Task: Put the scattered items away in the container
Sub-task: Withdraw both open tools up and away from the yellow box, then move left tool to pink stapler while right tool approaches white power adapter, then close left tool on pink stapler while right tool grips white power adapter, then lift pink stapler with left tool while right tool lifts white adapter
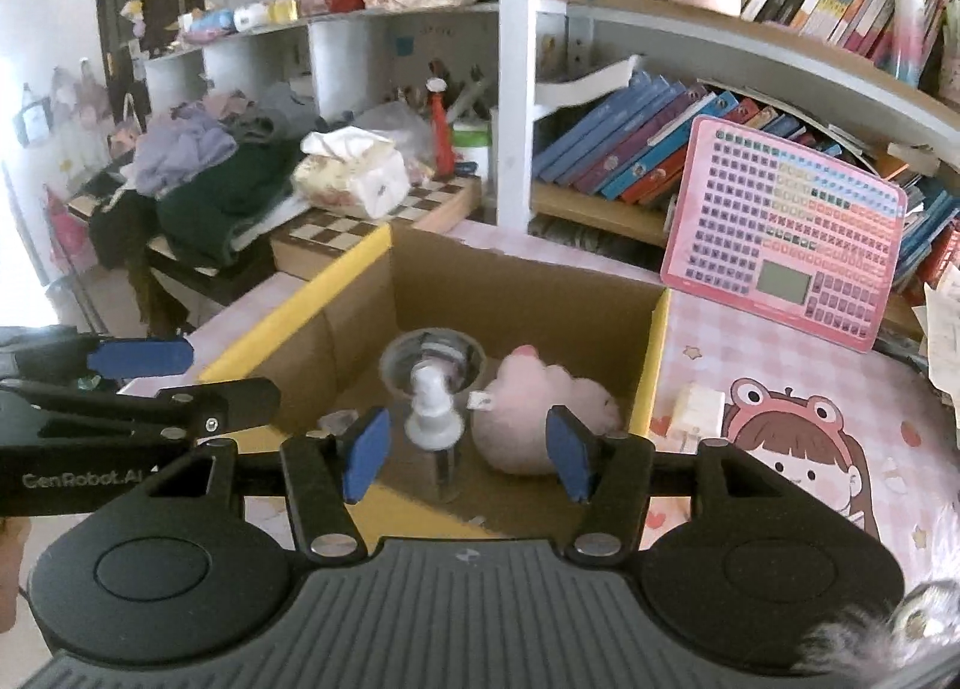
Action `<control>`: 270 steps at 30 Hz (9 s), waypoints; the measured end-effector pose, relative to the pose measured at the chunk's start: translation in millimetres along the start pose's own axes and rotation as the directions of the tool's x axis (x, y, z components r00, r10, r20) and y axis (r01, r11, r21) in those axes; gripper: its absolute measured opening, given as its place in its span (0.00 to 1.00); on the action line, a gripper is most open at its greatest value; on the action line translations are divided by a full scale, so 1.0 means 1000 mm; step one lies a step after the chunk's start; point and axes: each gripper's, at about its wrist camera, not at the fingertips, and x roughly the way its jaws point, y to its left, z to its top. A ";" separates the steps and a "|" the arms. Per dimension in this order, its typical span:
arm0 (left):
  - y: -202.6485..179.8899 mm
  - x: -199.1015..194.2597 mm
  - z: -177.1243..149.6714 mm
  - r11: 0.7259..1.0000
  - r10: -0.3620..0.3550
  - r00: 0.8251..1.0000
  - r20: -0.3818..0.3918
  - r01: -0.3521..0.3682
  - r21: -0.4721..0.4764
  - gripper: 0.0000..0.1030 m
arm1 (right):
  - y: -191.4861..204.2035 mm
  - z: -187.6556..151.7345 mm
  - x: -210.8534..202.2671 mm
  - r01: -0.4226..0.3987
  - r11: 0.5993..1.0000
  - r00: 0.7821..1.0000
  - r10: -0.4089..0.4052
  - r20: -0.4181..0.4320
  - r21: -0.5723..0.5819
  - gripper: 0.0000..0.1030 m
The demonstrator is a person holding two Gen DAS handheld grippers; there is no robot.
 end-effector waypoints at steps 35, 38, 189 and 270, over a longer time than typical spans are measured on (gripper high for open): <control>-0.015 -0.101 -0.105 0.993 0.105 0.982 -0.155 -0.095 0.071 0.91 | 0.060 -0.120 -0.094 0.052 0.999 0.992 -0.050 -0.112 0.016 0.80; -0.017 -0.107 -0.106 0.991 0.108 0.984 -0.140 -0.094 0.098 0.91 | 0.060 -0.124 -0.099 0.051 0.998 0.992 -0.048 -0.115 0.026 0.82; -0.270 0.201 -0.019 0.981 0.193 0.963 -0.186 -0.184 0.065 0.70 | -0.280 -0.021 0.095 -0.199 0.967 0.972 0.215 -0.091 0.158 0.52; -0.262 0.120 -0.031 0.987 -0.043 0.984 -0.171 0.069 0.146 0.22 | -0.261 -0.059 0.063 -0.010 0.993 0.973 0.036 -0.228 0.115 0.40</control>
